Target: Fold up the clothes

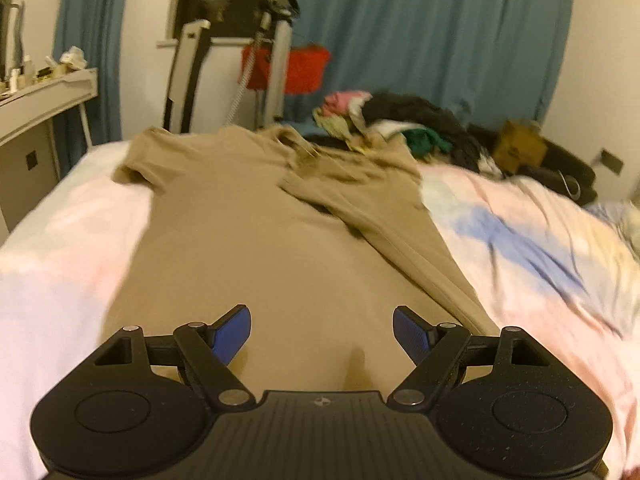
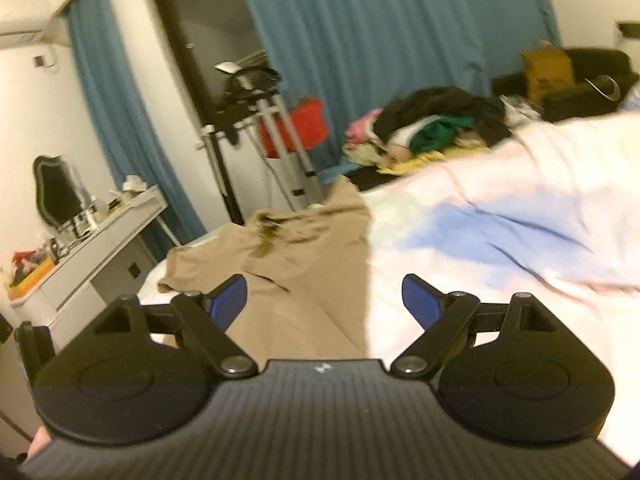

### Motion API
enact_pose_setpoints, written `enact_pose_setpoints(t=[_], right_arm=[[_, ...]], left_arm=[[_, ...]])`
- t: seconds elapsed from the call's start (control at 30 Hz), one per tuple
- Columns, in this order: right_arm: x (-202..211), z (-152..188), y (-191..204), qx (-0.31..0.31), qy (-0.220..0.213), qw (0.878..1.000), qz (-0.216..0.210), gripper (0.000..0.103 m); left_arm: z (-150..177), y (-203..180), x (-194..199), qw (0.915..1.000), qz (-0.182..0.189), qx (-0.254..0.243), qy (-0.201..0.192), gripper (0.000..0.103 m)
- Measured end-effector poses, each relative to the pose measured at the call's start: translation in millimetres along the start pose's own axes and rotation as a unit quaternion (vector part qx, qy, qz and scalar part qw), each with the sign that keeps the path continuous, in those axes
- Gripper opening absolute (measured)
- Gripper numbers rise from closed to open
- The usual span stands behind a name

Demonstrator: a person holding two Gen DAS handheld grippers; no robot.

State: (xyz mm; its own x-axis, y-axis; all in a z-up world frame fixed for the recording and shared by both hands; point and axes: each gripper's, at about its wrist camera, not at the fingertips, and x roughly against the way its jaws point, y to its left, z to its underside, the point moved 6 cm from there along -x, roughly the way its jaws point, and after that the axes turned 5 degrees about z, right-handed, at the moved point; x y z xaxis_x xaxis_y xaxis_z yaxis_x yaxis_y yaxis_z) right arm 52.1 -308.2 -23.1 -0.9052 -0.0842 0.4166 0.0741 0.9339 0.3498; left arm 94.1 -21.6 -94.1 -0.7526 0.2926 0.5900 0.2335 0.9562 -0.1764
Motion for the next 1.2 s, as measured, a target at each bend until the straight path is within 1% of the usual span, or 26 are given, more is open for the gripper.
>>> enact_pose_setpoints(t=[0.07,0.1,0.17,0.23,0.27,0.37,0.43,0.5,0.53,0.57,0.6,0.67,0.77,0.8,0.87,0.97,1.1,1.2], right_arm=[[6,1,-18,-0.020,0.001,1.000,0.005,0.086],[9,0,-27,-0.034,-0.002,0.999,0.006,0.086],[12,-3,-44,-0.061,-0.009,0.998,0.008,0.086],[13,-6,-59,-0.080,-0.014,0.997,0.012,0.086],[13,-7,-66,-0.089,-0.015,0.996,0.014,0.086],[11,-5,-83,-0.111,-0.012,0.994,0.016,0.086],[8,-4,-93,-0.125,-0.006,0.992,0.016,0.086],[3,-3,-101,-0.141,0.003,0.990,0.018,0.086],[1,-2,-105,-0.148,0.008,0.989,0.018,0.086],[-1,-1,-107,-0.154,0.011,0.988,0.016,0.086],[-3,1,-108,-0.159,0.015,0.987,0.013,0.086],[-6,3,-109,-0.162,0.021,0.986,0.011,0.086],[-7,6,-109,-0.160,0.027,0.987,0.008,0.086],[-8,6,-108,-0.160,0.029,0.987,0.006,0.086],[-9,7,-106,-0.160,0.033,0.986,0.002,0.086],[-9,8,-104,-0.157,0.035,0.987,-0.002,0.086],[-8,9,-101,-0.157,0.040,0.987,-0.003,0.086],[-9,11,-97,-0.152,0.045,0.987,-0.004,0.086]], left_arm=[[11,-17,-2,0.9998,0.010,-0.003,0.019,0.077],[15,-24,-3,0.9994,0.020,-0.001,0.029,0.073],[22,-40,-5,0.9971,0.052,0.021,0.050,0.068],[26,-58,-5,0.9922,0.091,0.054,0.066,0.061],[28,-69,-5,0.9887,0.111,0.067,0.075,0.059],[41,-104,-8,0.9765,0.164,0.094,0.105,0.049],[54,-128,-13,0.9640,0.202,0.107,0.135,0.041],[70,-148,-21,0.9523,0.228,0.113,0.168,0.036],[78,-158,-24,0.9466,0.238,0.115,0.185,0.036],[86,-165,-28,0.9441,0.239,0.112,0.198,0.036],[93,-170,-33,0.9442,0.232,0.104,0.209,0.035],[105,-173,-42,0.9466,0.214,0.092,0.223,0.029],[112,-167,-49,0.9445,0.209,0.100,0.233,0.012],[112,-164,-49,0.9428,0.213,0.107,0.234,0.003],[109,-160,-48,0.9384,0.223,0.125,0.232,0.002],[92,-154,-40,0.9331,0.242,0.144,0.224,0.002],[69,-138,-12,0.9236,0.272,0.162,0.216,0.001],[56,-114,7,0.9196,0.277,0.182,0.210,0.001]])
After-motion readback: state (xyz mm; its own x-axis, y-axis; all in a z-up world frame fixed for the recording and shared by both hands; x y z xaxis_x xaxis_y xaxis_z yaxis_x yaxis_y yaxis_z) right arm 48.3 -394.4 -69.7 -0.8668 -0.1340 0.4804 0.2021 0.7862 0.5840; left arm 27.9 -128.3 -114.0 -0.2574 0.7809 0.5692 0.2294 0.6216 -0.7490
